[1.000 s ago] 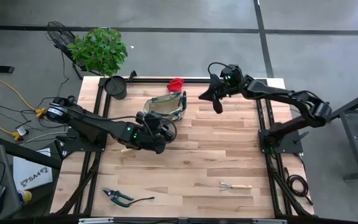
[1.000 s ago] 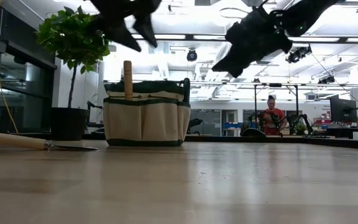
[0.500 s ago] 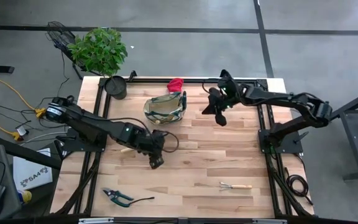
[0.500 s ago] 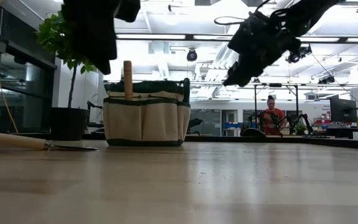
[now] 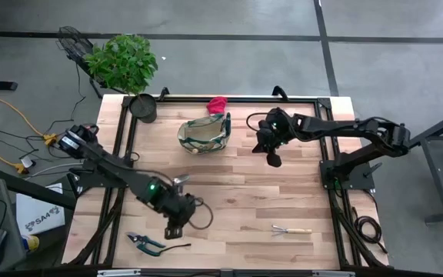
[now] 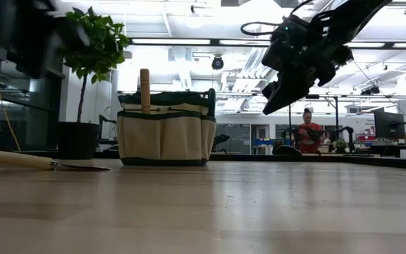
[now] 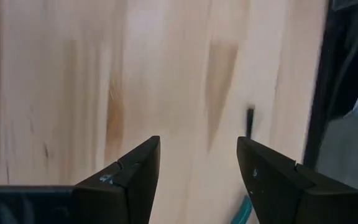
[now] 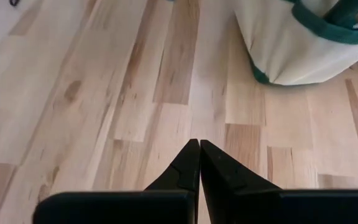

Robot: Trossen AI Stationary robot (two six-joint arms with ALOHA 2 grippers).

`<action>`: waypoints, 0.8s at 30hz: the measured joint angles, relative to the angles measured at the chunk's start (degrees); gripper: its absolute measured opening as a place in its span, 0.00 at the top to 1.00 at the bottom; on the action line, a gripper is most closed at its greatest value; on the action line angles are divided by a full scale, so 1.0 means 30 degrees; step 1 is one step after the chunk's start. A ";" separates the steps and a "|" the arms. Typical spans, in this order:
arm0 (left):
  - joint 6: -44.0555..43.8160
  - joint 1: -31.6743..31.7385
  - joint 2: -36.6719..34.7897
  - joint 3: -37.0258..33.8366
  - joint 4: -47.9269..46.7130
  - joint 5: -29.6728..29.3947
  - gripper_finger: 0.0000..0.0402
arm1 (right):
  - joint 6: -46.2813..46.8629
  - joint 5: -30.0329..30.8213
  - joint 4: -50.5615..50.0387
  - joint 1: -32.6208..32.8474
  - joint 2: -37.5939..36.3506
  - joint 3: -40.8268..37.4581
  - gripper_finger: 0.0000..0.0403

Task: Pick & Place Garden tools in Gardening bag
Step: Put the shear scissor into the gardening bag

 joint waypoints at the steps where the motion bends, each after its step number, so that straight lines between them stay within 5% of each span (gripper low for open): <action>1: -0.0068 -0.0355 0.0097 -0.0030 -0.0303 0.0210 0.48 | 0.0002 0.0053 -0.0009 0.0133 0.0000 0.0000 0.99; 13: -0.3126 -0.3899 0.2612 0.0014 -0.0553 0.1515 0.48 | 0.0002 0.0257 -0.0030 0.0629 0.0000 -0.0008 0.99; 24: -0.3974 -0.4870 0.4678 0.0011 -0.0184 0.2157 0.48 | 0.0089 0.0257 0.0071 0.0629 0.0000 -0.0007 0.99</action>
